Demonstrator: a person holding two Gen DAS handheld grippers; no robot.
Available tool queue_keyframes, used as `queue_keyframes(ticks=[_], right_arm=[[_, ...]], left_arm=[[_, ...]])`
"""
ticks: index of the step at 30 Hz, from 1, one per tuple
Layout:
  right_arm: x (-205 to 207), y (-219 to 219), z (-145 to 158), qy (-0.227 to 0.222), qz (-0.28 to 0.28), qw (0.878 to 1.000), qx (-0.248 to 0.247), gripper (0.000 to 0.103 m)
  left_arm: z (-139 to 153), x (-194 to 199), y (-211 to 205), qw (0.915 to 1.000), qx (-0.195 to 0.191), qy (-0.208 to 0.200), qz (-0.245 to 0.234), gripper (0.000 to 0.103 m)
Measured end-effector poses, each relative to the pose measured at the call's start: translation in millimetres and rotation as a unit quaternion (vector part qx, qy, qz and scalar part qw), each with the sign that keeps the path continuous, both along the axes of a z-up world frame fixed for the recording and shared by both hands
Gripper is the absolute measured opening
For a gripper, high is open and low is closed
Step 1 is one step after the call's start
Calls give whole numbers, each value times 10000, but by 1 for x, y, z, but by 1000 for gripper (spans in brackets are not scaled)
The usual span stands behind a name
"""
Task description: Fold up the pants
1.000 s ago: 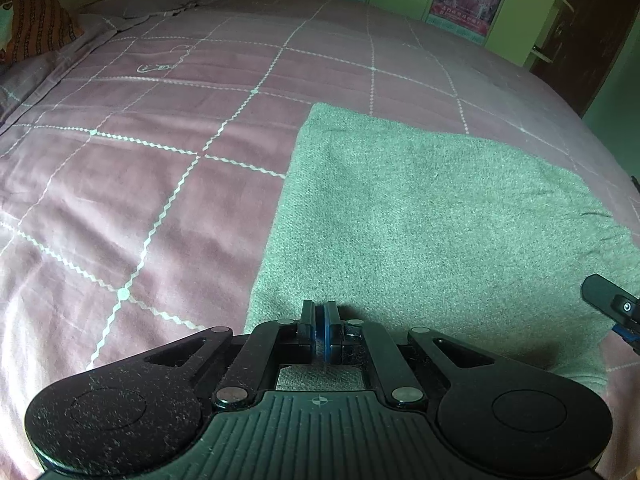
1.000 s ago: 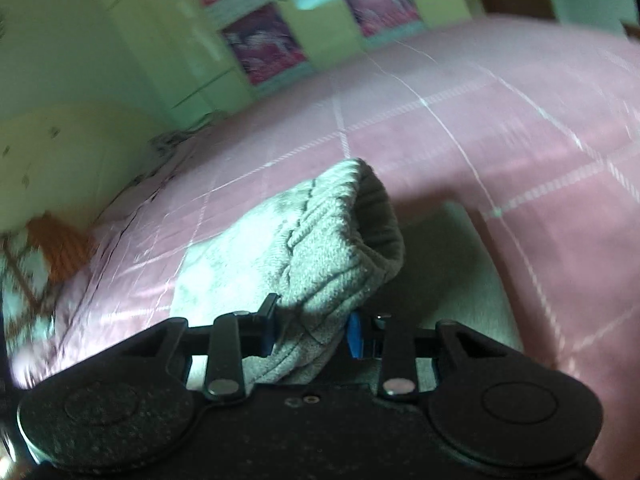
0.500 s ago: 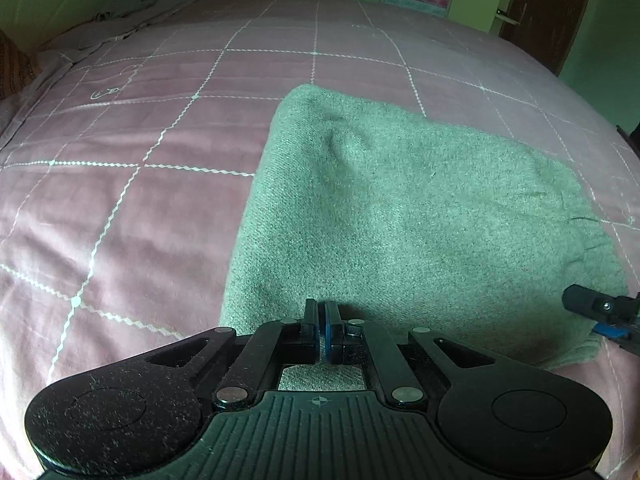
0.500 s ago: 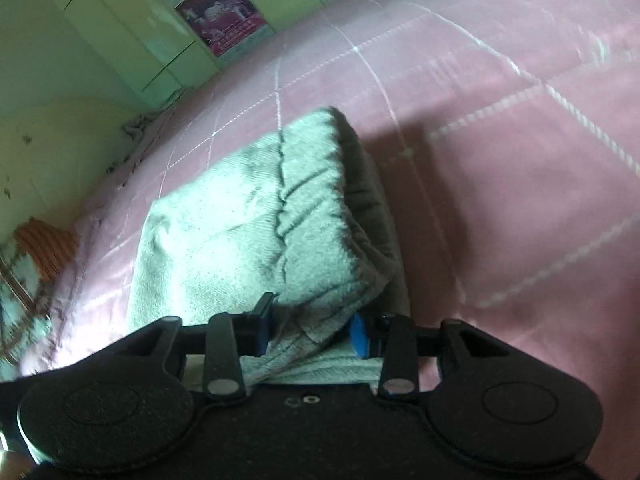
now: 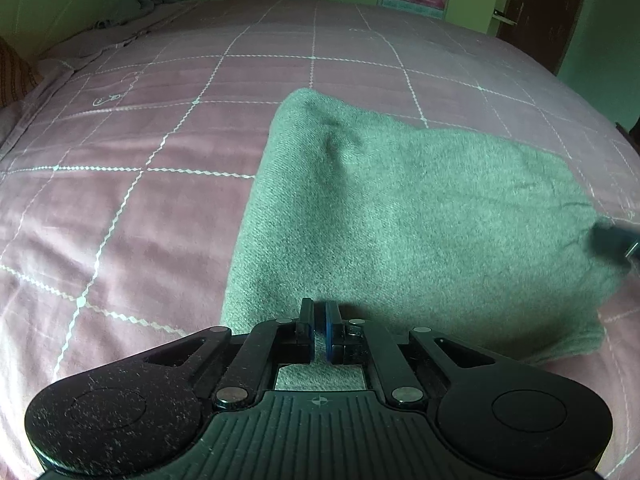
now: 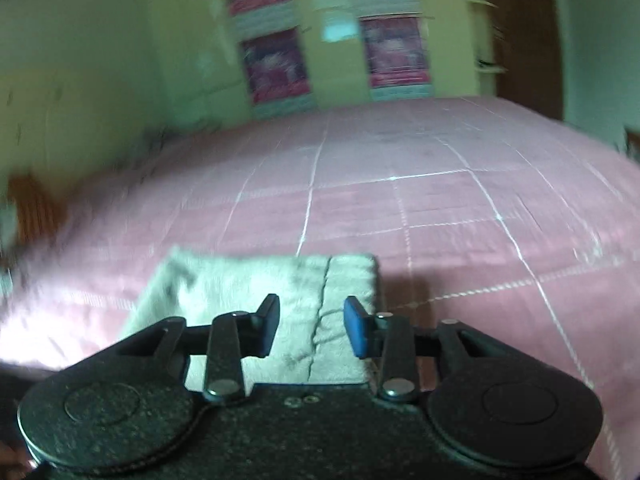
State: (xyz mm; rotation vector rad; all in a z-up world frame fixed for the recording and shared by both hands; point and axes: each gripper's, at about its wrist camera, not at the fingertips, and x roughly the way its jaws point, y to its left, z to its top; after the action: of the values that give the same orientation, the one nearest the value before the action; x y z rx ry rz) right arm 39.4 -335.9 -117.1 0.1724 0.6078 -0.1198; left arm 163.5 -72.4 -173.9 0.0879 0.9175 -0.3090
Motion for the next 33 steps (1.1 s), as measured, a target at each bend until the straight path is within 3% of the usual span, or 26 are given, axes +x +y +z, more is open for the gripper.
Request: queue_keyframes(ticks=[3,5,9,12,15,23,26,28,33], right_arm=[[14,6,-44,1108,221,9927,-416,31],[3,3,-57,1010,204,9935,-483,31],[4,4,-44,1092,231,9929,-398,33],[4,0,-22,738,181,9971,3,33],[13,-1,-3,390,212,9990,0,33],[94,6,-12,508,188,9971,-534,33],[115,-3,-50,1302,105,9881,-818,34],[109,-8,-53,1173,151,9900,-764,34],[109,-5,-23,667,137,9954,-681,35]], left_arm=[[-1,-8,-4,9998,-16,-15,-201,3],[-2,-11,-5,9995,67,-97,-288,3],[8,-1,2,9995,-118,62,-278,3],[17,7,3,9995,-173,-7,-265,4],[22,26,-8,9995,-92,-66,-295,4],[6,107,-40,9997,7,153,-165,3],[5,134,-50,9998,7,177,-105,3],[6,148,-54,9998,-44,181,-54,3],[-1,168,-66,9997,21,214,66,3]])
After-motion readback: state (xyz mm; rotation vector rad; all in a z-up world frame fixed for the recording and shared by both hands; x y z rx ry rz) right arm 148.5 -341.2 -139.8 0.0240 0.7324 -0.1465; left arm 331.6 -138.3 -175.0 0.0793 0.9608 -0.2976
